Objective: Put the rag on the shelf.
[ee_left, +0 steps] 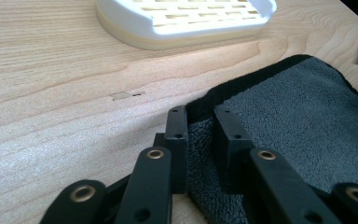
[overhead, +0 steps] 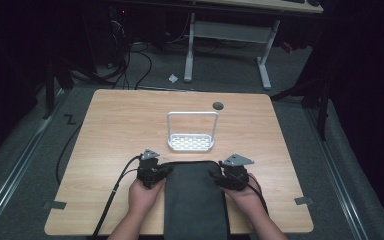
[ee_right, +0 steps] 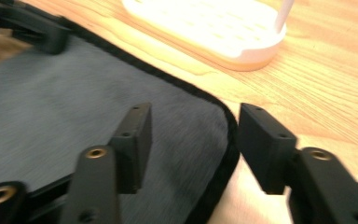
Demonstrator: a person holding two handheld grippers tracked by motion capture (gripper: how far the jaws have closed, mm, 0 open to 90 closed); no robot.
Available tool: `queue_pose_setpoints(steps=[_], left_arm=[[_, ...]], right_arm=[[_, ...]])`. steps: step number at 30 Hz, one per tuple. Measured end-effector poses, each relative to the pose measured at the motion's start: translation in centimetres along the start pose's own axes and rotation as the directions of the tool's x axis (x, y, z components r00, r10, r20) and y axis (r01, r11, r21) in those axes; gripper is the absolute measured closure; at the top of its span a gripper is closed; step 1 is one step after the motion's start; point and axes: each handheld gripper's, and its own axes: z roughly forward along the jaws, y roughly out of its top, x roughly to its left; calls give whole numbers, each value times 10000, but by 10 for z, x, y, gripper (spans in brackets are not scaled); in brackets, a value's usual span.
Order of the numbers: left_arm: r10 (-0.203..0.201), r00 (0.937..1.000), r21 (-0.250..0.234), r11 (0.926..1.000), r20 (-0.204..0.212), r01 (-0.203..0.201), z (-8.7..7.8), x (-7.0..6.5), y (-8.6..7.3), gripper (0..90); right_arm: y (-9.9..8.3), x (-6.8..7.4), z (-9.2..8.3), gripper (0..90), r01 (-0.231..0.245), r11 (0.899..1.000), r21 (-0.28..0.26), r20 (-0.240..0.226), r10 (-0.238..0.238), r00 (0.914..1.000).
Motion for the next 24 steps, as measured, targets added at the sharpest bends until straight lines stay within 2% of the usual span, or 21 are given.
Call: queue_pose_setpoints(steps=[3,5,6,9,13,20,21,24], left_arm=[[-10,10000,-21,10000,1,10,0,0,0,746],[-12,10000,-27,10000,16,12,0,0,0,740],[-13,10000,-24,10000,28,13,0,0,0,739],[-13,10000,-27,10000,32,13,0,0,0,735],[-27,10000,-25,10000,46,28,-1,1,0,733],[-49,10000,-8,10000,86,49,-1,1,0,734],[-51,9999,-6,10000,86,51,-1,1,0,735],[-111,9999,-13,9999,130,111,-1,2,0,736]], right_arm=[[3,-4,13,406,-294,9988,387,-90,298,9995],[1,-5,19,396,-213,9979,615,-65,217,9997],[0,-5,21,386,-157,9973,722,-73,163,9998],[-2,-7,21,387,-493,9957,780,-202,510,9985],[-5,-2,19,505,-335,9976,601,-273,352,9990],[-8,1,17,712,-523,9973,524,-968,572,9937],[-8,1,17,731,-567,9972,485,-1100,618,9920],[-8,3,17,758,-515,9974,495,-1050,565,9929]])
